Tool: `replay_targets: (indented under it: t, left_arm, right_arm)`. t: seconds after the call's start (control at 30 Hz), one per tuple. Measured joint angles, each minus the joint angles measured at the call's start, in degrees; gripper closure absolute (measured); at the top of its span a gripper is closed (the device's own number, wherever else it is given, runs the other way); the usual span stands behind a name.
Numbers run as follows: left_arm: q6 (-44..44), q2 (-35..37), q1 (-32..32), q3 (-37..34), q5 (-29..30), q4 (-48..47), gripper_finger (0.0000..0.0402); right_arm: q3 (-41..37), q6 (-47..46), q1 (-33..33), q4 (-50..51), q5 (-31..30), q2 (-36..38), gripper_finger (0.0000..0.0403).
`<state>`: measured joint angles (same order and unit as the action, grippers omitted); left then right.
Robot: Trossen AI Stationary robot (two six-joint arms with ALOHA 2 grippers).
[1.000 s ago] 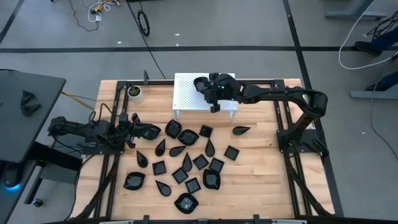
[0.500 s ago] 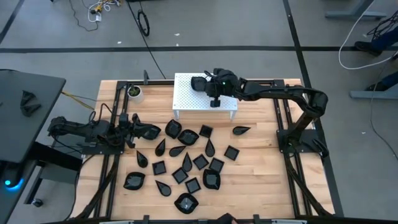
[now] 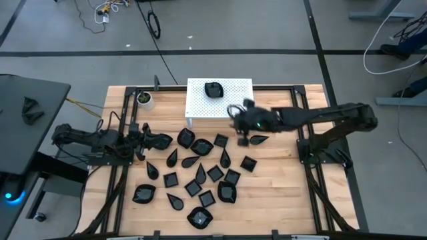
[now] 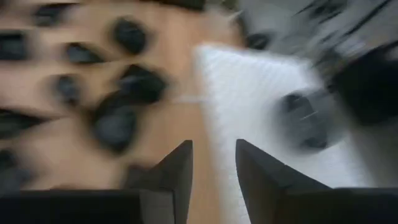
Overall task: Pick & Place Mini shaped plates
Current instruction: Put the black square plate on the shelf
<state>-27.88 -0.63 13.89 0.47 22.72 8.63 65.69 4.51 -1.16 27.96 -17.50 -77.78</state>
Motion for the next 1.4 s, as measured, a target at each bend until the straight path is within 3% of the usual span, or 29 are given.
replay_targets:
  t: [0.13, 0.3, 0.57, 0.87, 1.4]
  left_arm:
    - [-0.03, -1.77, 1.26, 0.00, 0.68, 0.11, 0.0381]
    - [-1.50, -5.43, 2.69, 0.00, 3.44, 0.13, 0.0381]
    - [-5.86, -11.81, 4.20, 0.00, 7.15, 0.72, 0.0381]
    - [-7.62, -15.98, 4.48, 0.00, 9.19, 2.57, 0.0381]
    - [-7.54, -17.52, 4.43, 0.00, 9.64, 4.52, 0.0381]
  right_arm:
    - [-2.83, -14.64, -5.17, 6.01, 7.05, 2.22, 0.0277]
    - [-10.55, -27.33, -9.64, 6.46, 12.43, 2.15, 0.0265]
    - [-27.07, -42.29, -9.32, -4.64, 12.99, 1.88, 0.0248]
    - [-38.88, -46.06, -7.61, -19.43, 12.29, 1.88, 0.0270]
    - [-42.31, -43.20, -7.68, -26.29, 15.66, 1.88, 0.0357]
